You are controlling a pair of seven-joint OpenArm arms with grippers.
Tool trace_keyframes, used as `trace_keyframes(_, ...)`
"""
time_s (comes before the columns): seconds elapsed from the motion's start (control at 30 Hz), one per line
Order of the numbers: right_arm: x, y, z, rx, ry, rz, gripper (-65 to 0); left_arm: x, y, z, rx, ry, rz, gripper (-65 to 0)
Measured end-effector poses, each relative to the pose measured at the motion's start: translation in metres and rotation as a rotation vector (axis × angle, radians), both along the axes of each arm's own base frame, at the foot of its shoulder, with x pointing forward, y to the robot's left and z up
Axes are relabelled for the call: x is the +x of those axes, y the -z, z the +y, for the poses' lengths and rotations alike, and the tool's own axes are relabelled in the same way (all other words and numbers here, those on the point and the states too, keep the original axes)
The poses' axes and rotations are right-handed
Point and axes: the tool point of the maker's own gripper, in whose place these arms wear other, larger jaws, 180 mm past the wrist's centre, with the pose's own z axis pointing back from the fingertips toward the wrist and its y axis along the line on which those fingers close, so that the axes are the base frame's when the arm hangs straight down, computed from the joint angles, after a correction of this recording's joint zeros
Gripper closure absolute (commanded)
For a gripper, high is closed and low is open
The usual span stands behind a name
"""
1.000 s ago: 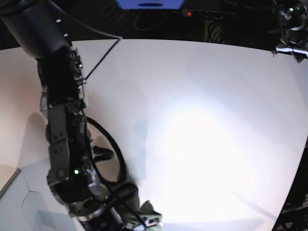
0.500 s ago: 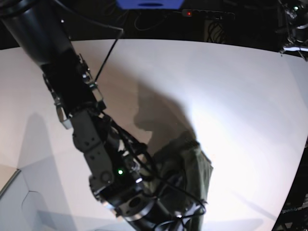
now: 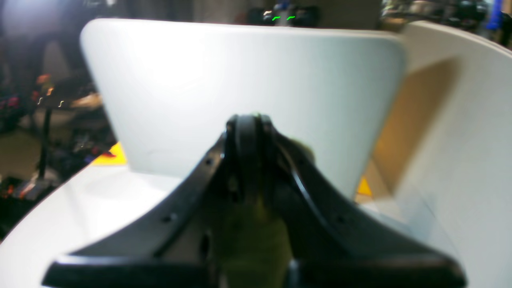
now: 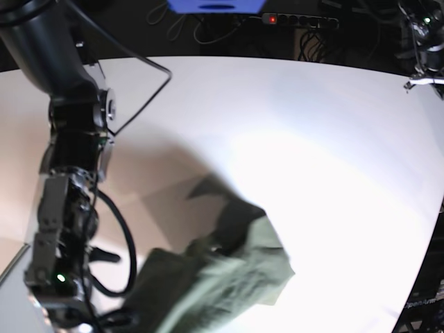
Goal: Layout the t-shirt on the table in an organized manner, then fold the t-shirt properly
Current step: 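Lift the t-shirt with the right gripper and drag it across the table, then release the t-shirt and move the left gripper toward its edge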
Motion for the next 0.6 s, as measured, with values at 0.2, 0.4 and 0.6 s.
trace_keyframes(0.2,-0.022,0.136,-0.079,0.07,0.179,0.302,-0.6,0.017,-0.003,-0.007,-0.02,-0.005,-0.05,-1.3)
trace_keyframes(0.4,-0.057,0.201,-0.148,0.165,0.346,0.427,-23.5,0.064,-0.004,-0.041,-0.088,0.09,-0.111,-21.8)
trace_keyframes(0.6,-0.112,0.24,-0.181,0.152,0.451,0.507,-34.4,0.139,-0.014,-0.097,-0.215,0.25,-0.169,-36.4)
